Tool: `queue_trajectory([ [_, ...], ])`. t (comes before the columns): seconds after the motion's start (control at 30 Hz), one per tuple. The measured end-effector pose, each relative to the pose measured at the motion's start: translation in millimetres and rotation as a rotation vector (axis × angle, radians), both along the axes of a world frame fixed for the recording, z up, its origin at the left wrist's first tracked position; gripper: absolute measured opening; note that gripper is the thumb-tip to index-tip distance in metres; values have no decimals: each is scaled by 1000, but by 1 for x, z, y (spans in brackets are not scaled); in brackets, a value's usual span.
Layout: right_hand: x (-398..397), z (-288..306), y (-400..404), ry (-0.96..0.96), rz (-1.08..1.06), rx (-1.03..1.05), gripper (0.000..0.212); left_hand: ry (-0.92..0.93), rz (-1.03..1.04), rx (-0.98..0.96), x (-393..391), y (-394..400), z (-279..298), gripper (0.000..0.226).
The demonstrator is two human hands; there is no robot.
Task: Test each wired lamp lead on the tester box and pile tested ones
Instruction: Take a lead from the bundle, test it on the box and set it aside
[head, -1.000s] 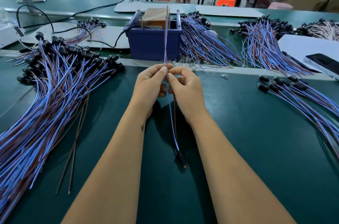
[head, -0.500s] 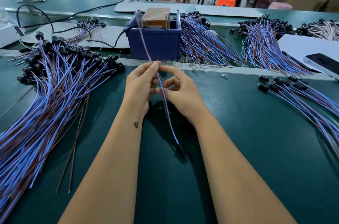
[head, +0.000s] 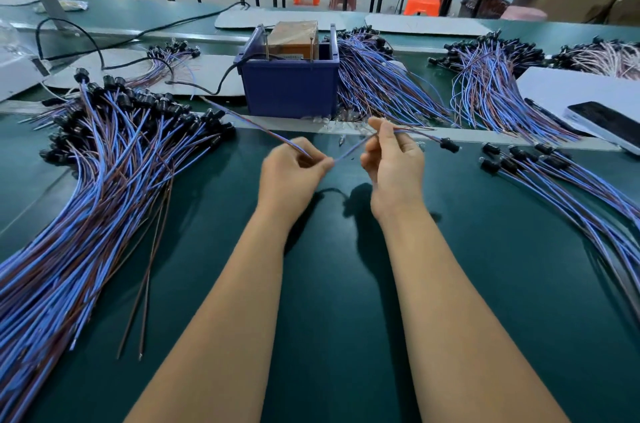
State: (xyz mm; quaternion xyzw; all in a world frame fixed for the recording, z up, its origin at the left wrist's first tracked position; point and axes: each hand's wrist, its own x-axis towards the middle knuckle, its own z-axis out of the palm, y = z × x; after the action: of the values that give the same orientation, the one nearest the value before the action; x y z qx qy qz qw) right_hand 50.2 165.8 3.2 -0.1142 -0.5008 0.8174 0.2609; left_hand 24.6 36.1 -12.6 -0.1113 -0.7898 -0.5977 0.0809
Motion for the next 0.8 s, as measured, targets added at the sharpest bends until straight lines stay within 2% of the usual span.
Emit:
queue_trajectory([
  [0.07, 2, -6, 4, -40, -79, 103, 31, 48, -76, -176, 10, 7, 0, 21],
  [0.17, 8, -10, 16, -93, -110, 164, 36, 117, -269, -290, 28, 19, 5, 17],
  [0.23, 14, -6, 36, -184, -120, 303, 36, 216, -405, -405, 41, 31, 11, 12],
  [0.37, 32, 7, 92, -374, -66, 574, 35, 343, -597, -436, 70, 74, 22, 8],
  [0.53, 59, 24, 162, -668, -16, 1246, 29, 372, -776, -407, 112, 140, 25, 28],
  [0.63, 77, 31, 196, -781, -87, 1442, 28, 344, -854, -434, 130, 169, 20, 40],
  [0.73, 91, 35, 220, -857, -151, 1583, 26, 301, -913, -580, 145, 189, 10, 61],
  [0.8, 97, 34, 229, -923, -199, 1638, 20, 281, -932, -651, 153, 197, 3, 64],
])
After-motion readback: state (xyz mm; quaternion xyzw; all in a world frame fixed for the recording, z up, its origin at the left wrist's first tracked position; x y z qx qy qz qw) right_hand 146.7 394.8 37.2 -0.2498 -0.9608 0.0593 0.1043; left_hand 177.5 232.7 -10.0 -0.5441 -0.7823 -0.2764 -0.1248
